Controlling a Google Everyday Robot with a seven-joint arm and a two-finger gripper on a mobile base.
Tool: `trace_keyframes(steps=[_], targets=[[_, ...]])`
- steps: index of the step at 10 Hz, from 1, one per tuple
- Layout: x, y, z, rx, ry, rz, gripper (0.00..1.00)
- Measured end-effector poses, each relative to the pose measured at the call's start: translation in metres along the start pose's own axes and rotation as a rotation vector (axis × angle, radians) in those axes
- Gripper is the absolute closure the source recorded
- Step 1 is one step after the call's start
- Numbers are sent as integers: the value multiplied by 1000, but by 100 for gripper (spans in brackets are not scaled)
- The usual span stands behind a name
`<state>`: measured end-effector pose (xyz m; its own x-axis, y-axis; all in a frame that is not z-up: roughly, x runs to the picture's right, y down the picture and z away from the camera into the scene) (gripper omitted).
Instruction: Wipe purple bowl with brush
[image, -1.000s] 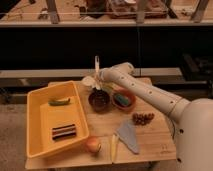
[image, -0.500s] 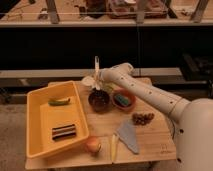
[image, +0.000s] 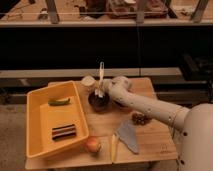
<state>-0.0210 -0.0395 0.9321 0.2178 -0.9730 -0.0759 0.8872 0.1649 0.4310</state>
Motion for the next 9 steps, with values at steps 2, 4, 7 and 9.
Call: trace_keyframes(steps=[2, 4, 7, 9], targets=[[6, 8, 1, -3, -15, 33, 100], [27, 9, -8, 5, -51, 78, 100], [31, -1, -7, 30, -88, 94, 100], [21, -6, 1, 44, -89, 80, 100]])
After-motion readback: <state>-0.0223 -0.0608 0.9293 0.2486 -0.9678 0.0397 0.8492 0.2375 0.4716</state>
